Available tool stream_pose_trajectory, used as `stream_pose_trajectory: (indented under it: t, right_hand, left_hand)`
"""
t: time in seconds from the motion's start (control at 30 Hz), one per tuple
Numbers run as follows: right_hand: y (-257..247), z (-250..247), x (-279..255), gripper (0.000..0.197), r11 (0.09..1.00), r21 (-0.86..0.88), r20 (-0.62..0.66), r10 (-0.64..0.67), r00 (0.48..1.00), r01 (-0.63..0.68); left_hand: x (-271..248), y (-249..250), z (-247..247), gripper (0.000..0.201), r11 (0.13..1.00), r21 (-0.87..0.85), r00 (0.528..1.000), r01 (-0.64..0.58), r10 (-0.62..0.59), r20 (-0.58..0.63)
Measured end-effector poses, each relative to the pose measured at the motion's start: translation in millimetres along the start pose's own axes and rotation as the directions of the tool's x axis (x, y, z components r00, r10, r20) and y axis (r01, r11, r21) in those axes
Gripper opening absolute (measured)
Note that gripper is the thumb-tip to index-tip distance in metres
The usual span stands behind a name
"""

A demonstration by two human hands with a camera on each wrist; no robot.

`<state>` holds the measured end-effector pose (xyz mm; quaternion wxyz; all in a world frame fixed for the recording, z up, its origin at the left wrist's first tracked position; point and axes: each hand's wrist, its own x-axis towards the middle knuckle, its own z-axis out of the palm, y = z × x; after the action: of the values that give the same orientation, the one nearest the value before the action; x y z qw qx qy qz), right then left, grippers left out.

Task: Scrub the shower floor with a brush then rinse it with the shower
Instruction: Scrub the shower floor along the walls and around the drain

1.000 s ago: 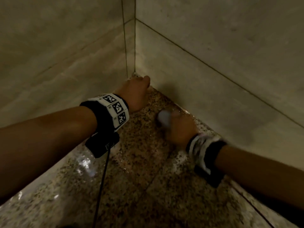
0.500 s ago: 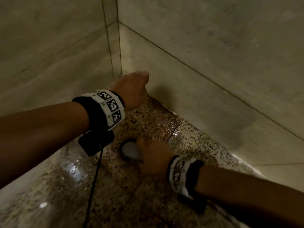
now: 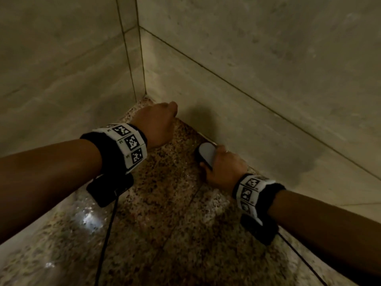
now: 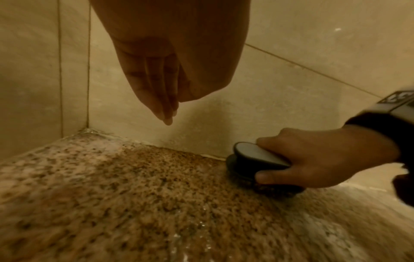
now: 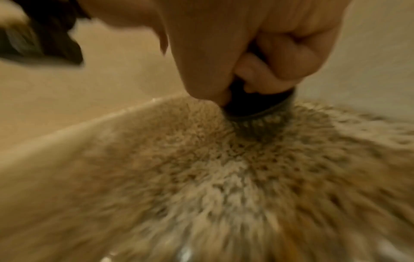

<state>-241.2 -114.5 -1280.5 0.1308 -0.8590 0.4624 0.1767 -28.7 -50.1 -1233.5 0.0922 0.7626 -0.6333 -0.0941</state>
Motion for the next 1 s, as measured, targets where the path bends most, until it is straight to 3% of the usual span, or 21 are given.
stream_pose_trajectory:
  t: [0.17, 0.23, 0.33, 0.47, 0.53, 0.63, 0.73, 0.87, 1.0]
  right_hand:
    - [12, 9, -3, 0.059, 0.981, 0.062, -0.045, 0.189, 0.981, -0.186]
    - [-9, 3, 17, 0.054, 0.984, 0.059, -0.008, 0.167, 0.986, -0.166]
    - [-45, -4, 41, 0.045, 0.99, 0.11, -0.065, 0.096, 0.993, -0.089]
    - [-62, -14, 56, 0.046, 0.999, 0.022, -0.086, -0.033, 0.996, 0.035]
    - [-40, -17, 46, 0.054, 1.0, -0.012, -0.048, -0.013, 0.999, 0.013]
    - [2, -9, 19, 0.056, 0.988, -0.086, 0.011, 0.131, 0.991, -0.13]
    - [-11, -11, 26, 0.056, 0.975, -0.006, 0.087, 0.22, 0.972, -0.221]
    - [-74, -13, 76, 0.057, 0.994, 0.098, 0.037, 0.052, 0.998, -0.055]
    - [-52, -13, 62, 0.058, 0.992, 0.098, 0.027, 0.076, 0.997, -0.079]
  left_hand:
    - [5, -12, -8, 0.029, 0.999, -0.014, 0.999, 0.042, -0.042, -0.003]
    - [6, -10, -9, 0.027, 0.998, -0.006, 0.998, 0.068, -0.068, -0.003]
    - [11, -6, -6, 0.029, 0.998, -0.001, 0.997, 0.069, -0.069, -0.027]
    - [14, -8, -6, 0.034, 0.999, -0.003, 0.998, 0.044, -0.044, -0.045]
    - [12, -11, -4, 0.035, 0.999, 0.002, 0.999, 0.032, -0.032, -0.039]
    - [9, -22, -4, 0.038, 0.998, 0.028, 0.998, 0.049, -0.048, -0.035]
    - [8, -28, -11, 0.039, 0.996, -0.013, 0.995, 0.088, -0.089, -0.052]
    - [9, -22, -8, 0.039, 0.994, 0.041, 0.994, 0.106, -0.105, -0.027]
    - [14, -17, -2, 0.038, 0.992, 0.097, 0.997, 0.075, -0.074, -0.007]
